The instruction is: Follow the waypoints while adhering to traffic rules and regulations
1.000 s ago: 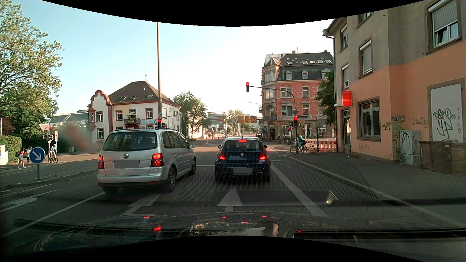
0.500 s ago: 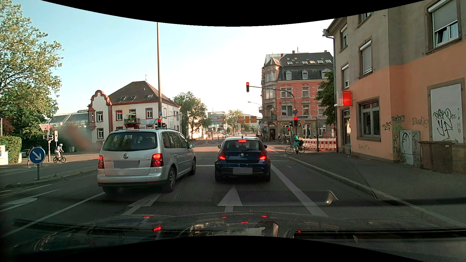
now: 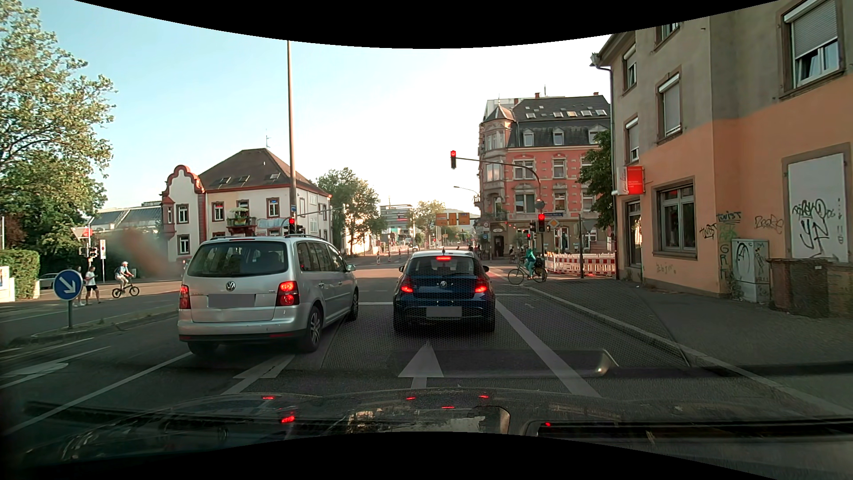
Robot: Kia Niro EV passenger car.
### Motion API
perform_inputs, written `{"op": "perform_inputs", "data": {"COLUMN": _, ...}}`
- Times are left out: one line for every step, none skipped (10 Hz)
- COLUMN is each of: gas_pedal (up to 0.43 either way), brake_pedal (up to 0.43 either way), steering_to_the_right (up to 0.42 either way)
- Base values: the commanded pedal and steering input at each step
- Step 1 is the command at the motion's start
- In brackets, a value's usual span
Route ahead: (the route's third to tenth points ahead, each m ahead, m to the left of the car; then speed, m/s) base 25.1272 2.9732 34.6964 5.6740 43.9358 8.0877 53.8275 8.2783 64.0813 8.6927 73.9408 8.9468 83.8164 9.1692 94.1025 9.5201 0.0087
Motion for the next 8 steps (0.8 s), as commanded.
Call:
{"op": "perform_inputs", "data": {"gas_pedal": 0.000, "brake_pedal": 0.226, "steering_to_the_right": -0.017}}
{"op": "perform_inputs", "data": {"gas_pedal": 0.000, "brake_pedal": 0.226, "steering_to_the_right": -0.017}}
{"op": "perform_inputs", "data": {"gas_pedal": 0.000, "brake_pedal": 0.226, "steering_to_the_right": -0.017}}
{"op": "perform_inputs", "data": {"gas_pedal": 0.000, "brake_pedal": 0.226, "steering_to_the_right": -0.017}}
{"op": "perform_inputs", "data": {"gas_pedal": 0.000, "brake_pedal": 0.226, "steering_to_the_right": -0.017}}
{"op": "perform_inputs", "data": {"gas_pedal": 0.000, "brake_pedal": 0.226, "steering_to_the_right": -0.017}}
{"op": "perform_inputs", "data": {"gas_pedal": 0.000, "brake_pedal": 0.226, "steering_to_the_right": -0.017}}
{"op": "perform_inputs", "data": {"gas_pedal": 0.000, "brake_pedal": 0.226, "steering_to_the_right": -0.017}}
